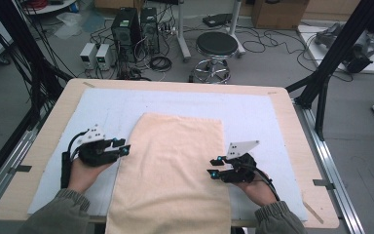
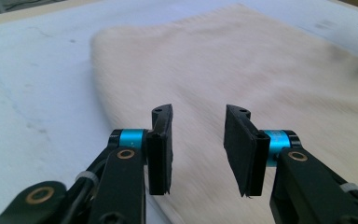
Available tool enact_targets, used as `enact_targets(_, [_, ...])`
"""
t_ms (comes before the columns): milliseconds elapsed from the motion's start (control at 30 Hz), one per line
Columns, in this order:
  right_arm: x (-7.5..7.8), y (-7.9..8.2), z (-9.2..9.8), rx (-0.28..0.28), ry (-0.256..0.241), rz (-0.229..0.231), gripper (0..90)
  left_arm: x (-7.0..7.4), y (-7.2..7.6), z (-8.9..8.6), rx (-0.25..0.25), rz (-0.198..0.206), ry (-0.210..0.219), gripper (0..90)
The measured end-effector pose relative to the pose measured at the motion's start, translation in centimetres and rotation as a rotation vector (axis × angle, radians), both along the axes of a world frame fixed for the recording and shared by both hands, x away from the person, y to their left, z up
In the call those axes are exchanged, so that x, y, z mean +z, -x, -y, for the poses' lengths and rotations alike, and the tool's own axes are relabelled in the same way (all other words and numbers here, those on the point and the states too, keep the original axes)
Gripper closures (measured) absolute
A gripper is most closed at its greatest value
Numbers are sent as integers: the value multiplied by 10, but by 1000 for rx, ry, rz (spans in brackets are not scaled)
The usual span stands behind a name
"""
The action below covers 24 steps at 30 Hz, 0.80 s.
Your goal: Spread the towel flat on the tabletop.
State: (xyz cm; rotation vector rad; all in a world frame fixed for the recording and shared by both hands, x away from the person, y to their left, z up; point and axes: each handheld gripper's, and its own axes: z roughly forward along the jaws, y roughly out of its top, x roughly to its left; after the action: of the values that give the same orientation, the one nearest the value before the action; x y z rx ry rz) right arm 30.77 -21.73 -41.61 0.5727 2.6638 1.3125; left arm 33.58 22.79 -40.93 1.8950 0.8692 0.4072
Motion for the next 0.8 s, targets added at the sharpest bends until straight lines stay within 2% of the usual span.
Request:
enact_targets(33, [0, -6, -1, -9, -4, 4, 604, 0, -9, 2, 9, -9, -8, 640])
enact_targets(100, [1, -16, -2, -26, 0, 2, 594, -2, -29, 7, 48, -44, 13, 640])
enact_targets(167, [1, -26, -2, -43, -2, 1, 588, -4, -41, 10, 69, -63, 17, 631])
enact_targets(267, [-3, -37, -2, -70, -6, -7, 579, -13, -57, 18, 87, -101, -1, 589])
enact_targets(333, [-7, -41, -2, -80, 7, -16, 571, -21, -65, 24, 111, -144, -71, 553])
enact_targets(367, [-11, -44, -2, -86, 20, -33, 565, -23, -66, 25, 121, -151, -81, 557])
enact_targets(500, [-15, -48, -2, -89, 28, -44, 565, -26, -66, 30, 121, -132, -94, 815])
enact_targets(567, [-16, -48, -2, -86, 32, -44, 564, -22, -61, 37, 98, -103, -78, 842])
enact_targets(600, [-15, -47, -2, -90, 35, -51, 563, -19, -57, 43, 76, -83, -87, 843])
enact_targets(700, [-15, -47, -2, -83, 34, -42, 558, -11, -40, 64, -133, -54, -78, 807])
enact_targets(733, [-15, -47, -2, -84, 33, -42, 555, -9, -34, 71, -203, -45, -96, 770])
enact_targets(767, [-14, -46, -2, -83, 35, -41, 554, -8, -30, 75, -218, -32, -122, 731])
enact_targets(800, [-14, -46, -2, -87, 32, -42, 554, -6, -28, 75, -221, -32, -120, 689])
